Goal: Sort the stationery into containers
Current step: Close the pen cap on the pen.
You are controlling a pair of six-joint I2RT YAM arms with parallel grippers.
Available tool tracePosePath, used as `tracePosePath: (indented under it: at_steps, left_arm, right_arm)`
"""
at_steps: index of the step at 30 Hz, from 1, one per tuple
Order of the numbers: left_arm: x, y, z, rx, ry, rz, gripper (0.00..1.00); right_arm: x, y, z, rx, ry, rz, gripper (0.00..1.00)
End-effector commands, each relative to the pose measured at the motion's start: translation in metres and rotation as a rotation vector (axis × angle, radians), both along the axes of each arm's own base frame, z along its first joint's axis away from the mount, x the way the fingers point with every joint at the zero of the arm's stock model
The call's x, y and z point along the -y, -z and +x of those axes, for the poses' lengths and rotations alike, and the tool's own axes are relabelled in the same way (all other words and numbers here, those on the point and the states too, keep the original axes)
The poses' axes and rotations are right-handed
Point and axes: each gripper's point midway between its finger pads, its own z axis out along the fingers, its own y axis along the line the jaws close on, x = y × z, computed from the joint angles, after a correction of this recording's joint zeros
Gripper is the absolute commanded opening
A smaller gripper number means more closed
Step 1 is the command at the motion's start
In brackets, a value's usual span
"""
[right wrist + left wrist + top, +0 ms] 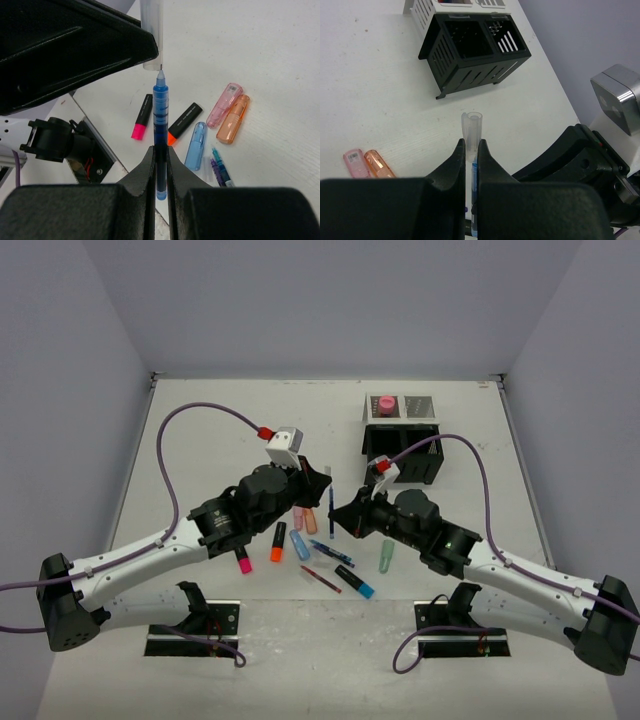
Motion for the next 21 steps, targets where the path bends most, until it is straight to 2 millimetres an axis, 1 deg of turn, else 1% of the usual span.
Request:
tracePosePath:
  at_steps: [1, 6, 10, 14, 18, 21]
  left_arm:
    - [-0.006, -0.03, 0.006, 0.069, -0.027, -0.03, 0.0]
    - [-0.007, -0.031, 0.007, 0.073, -0.036, -0.038, 0.0]
    - [-0.006, -0.038, 0.007, 0.082, -0.036, -0.056, 0.0]
    - [-0.004, -0.04, 0.008, 0.085, -0.031, -0.063, 0.0]
    - [0.0, -0.036, 0.007, 0.071, -0.017, -0.052, 0.0]
    - [0.001, -0.028, 0.006, 0.056, -0.012, -0.044, 0.0]
  right_arm:
    - [-0.01, -0.02, -0.003, 0.02, -0.037, 0.061, 0.0]
    - [-0.011, -0.021, -0.005, 0.022, -0.048, 0.061, 0.0]
    - [-0.011, -0.02, -0.005, 0.017, -0.049, 0.06, 0.0]
    - [-0.012, -0.019, -0.005, 0.013, -0.05, 0.058, 0.0]
    - [-0.011, -0.02, -0.004, 0.014, -0.046, 0.053, 0.0]
    - [-0.009, -0.02, -0.003, 0.014, -0.03, 0.053, 0.0]
